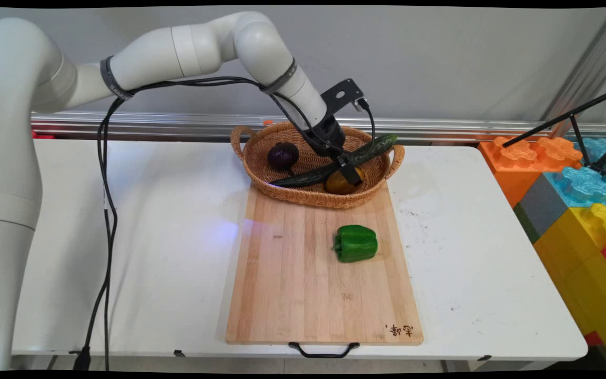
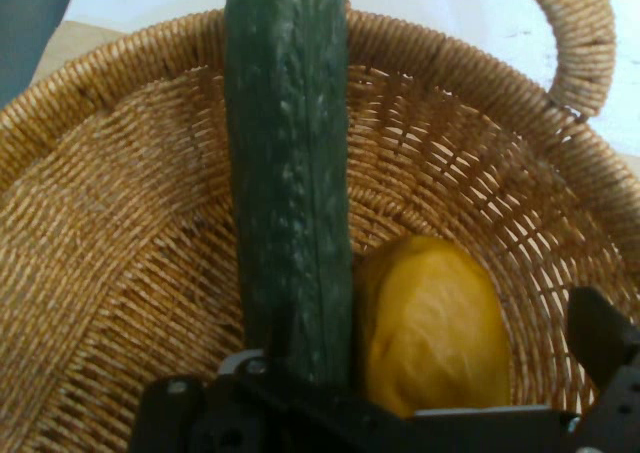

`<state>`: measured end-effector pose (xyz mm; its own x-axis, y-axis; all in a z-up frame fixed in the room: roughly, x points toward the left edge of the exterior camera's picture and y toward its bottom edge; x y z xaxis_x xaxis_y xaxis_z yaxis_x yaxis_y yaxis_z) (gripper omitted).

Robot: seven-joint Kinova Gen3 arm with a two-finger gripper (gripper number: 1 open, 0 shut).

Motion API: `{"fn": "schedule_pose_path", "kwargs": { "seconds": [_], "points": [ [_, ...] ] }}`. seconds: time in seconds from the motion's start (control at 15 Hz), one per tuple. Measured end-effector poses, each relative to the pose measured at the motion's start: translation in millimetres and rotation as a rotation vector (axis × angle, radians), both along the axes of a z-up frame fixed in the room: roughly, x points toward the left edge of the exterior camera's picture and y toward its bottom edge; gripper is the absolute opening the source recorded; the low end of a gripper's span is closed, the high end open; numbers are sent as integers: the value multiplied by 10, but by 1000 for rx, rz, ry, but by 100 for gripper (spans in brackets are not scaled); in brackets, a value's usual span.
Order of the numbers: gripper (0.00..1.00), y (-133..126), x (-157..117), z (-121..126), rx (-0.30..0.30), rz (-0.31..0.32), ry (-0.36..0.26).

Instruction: Pick up the potato from the vegetable basket

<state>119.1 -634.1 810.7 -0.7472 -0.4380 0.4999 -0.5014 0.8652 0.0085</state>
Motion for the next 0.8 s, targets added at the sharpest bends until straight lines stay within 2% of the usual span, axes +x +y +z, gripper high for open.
{"fn": "schedule_pose_path", "kwargs": {
  "seconds": [0.53,0.8],
  "points": [
    [100,99,7,88,-3,-33,-64],
    [100,105,-16,75,-10,-31,-72]
  ]
}}
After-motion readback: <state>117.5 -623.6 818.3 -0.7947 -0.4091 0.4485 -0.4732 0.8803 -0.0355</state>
